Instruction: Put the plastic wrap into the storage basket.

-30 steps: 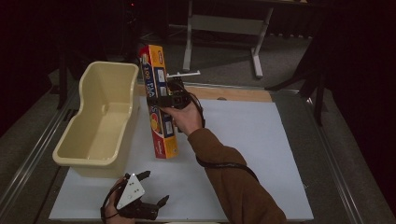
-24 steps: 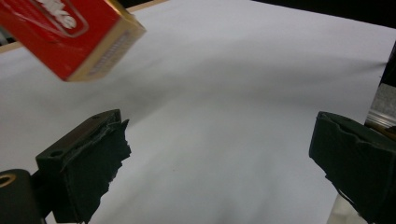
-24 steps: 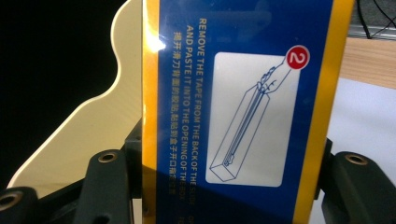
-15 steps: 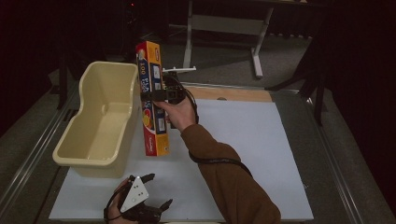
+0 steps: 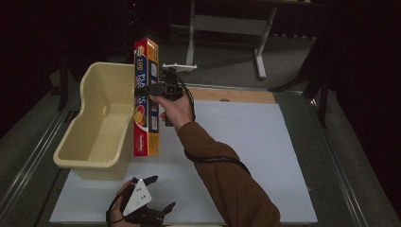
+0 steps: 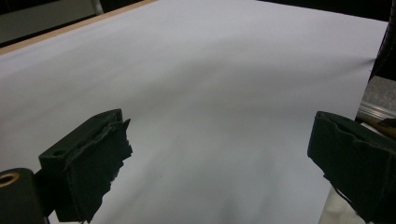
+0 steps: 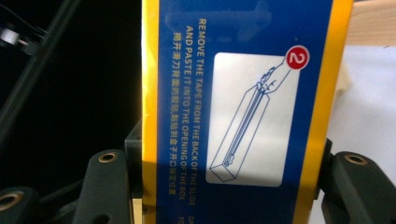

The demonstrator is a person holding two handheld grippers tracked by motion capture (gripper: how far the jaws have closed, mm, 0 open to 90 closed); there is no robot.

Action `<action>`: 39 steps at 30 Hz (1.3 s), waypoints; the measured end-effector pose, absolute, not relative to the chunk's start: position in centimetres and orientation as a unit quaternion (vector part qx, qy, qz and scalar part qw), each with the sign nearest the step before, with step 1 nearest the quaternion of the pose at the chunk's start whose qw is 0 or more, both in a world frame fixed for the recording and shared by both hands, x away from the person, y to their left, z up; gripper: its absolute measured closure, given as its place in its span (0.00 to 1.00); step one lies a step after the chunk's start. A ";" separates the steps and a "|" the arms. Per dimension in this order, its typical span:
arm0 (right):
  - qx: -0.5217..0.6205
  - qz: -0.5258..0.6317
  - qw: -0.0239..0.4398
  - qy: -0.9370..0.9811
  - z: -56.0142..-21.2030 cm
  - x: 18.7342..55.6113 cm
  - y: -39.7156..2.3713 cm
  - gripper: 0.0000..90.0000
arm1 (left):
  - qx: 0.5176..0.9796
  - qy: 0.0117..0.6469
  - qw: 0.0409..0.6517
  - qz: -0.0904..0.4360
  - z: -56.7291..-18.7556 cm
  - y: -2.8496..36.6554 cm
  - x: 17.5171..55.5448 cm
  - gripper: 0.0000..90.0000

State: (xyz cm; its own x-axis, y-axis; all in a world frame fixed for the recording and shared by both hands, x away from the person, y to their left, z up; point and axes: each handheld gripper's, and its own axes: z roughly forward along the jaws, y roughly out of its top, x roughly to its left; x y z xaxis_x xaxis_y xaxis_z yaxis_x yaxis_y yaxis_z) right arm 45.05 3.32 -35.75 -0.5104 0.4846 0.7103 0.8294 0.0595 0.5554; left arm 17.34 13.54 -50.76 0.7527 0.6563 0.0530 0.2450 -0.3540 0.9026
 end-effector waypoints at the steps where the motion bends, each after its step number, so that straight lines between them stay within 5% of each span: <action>1: -0.465 -0.504 0.172 -0.707 -35.6 45.0 3.4 0.45 | 0.796 0.284 0.493 0.209 -50.8 13.5 17.3 0.05; 39: -0.503 -0.509 0.269 -0.645 -36.0 44.0 9.5 0.44 | 0.785 0.287 0.506 0.213 -50.6 14.0 17.3 0.05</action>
State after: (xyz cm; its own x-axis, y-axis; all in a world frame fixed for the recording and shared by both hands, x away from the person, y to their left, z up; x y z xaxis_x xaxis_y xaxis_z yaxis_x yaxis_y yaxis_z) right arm 43.98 9.51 -35.99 -0.3488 0.3755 0.8587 0.9225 -0.0242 0.3853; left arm 17.30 14.04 -50.59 0.7447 0.6659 0.0445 0.2341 -0.3231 0.9170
